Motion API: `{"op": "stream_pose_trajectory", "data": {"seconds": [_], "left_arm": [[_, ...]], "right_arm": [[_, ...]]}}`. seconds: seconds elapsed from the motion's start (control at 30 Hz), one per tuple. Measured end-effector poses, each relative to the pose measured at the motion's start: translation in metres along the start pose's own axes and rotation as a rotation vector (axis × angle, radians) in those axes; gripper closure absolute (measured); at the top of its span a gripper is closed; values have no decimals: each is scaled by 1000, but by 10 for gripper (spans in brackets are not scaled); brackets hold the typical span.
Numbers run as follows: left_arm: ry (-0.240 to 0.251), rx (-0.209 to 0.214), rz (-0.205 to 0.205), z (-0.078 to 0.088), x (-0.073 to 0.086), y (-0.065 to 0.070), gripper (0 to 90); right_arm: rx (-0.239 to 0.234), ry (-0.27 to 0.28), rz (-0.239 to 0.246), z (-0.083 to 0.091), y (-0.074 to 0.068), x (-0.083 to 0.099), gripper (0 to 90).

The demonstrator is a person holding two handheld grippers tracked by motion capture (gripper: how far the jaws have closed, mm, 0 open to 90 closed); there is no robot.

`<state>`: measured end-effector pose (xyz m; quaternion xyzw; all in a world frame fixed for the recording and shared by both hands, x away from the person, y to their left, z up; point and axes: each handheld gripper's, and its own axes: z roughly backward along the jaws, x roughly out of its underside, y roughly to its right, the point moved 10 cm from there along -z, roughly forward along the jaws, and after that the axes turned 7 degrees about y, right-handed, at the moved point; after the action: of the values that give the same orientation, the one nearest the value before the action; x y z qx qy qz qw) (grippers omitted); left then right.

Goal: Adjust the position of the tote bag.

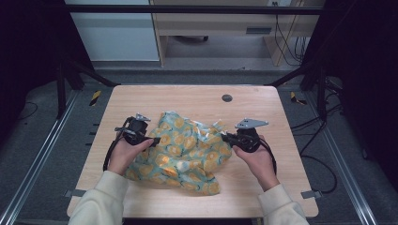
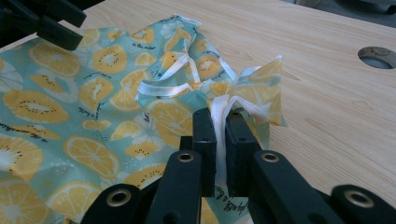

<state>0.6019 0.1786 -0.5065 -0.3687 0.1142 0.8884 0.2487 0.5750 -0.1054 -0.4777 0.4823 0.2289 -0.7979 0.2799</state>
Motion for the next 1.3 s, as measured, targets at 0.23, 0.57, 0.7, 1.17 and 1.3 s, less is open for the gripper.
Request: {"op": "stream_pose_trajectory", "data": {"seconds": [0.23,0.57,0.7,1.17,1.3], "left_arm": [[-35,14,5,-3,6,-1,474],[-53,52,-14,-6,12,3,745],[-61,67,-19,-7,14,5,827],[124,-13,-73,30,-2,-2,900],[204,-58,-89,54,-4,-6,900]], "right_arm": [[1,1,-2,0,0,0,853],[-5,-3,-5,-1,0,1,853],[-5,0,-6,0,0,1,854],[20,50,32,16,1,-17,890],[38,92,74,31,-4,-33,896]]}}
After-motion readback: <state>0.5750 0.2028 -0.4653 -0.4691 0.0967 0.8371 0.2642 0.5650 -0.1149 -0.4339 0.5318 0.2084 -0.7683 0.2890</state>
